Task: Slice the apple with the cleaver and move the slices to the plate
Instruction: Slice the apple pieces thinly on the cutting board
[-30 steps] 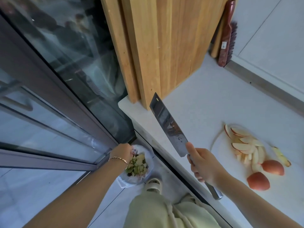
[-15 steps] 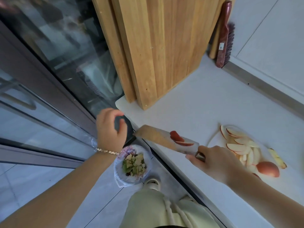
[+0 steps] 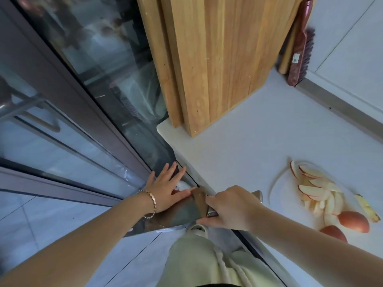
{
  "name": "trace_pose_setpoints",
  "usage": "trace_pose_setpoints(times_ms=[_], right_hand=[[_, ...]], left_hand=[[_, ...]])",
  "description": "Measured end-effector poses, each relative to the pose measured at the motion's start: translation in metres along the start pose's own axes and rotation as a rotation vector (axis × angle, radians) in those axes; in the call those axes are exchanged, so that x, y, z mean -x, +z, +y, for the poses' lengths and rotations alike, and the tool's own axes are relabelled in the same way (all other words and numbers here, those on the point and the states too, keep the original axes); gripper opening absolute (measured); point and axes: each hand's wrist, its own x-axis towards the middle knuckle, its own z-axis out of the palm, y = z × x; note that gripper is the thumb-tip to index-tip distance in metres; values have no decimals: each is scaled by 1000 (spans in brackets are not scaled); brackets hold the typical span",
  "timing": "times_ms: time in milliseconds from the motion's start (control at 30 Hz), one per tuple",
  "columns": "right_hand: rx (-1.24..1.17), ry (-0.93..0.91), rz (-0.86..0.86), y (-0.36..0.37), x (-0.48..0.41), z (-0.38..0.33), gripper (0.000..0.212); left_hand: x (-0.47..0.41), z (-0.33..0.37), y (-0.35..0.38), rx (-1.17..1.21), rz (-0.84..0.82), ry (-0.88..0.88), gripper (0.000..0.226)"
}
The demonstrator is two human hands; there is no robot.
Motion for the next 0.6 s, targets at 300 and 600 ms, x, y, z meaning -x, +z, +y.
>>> trace_pose_setpoints(times_ms=[300,600], right_hand=[[54,84,-167,-15,21,11,58],[-86,678,-104,-35,118,41,53]], left_hand=[[-19,-36,2,266,156,-152,57],[-15,43,-50,165,433,-27,12]])
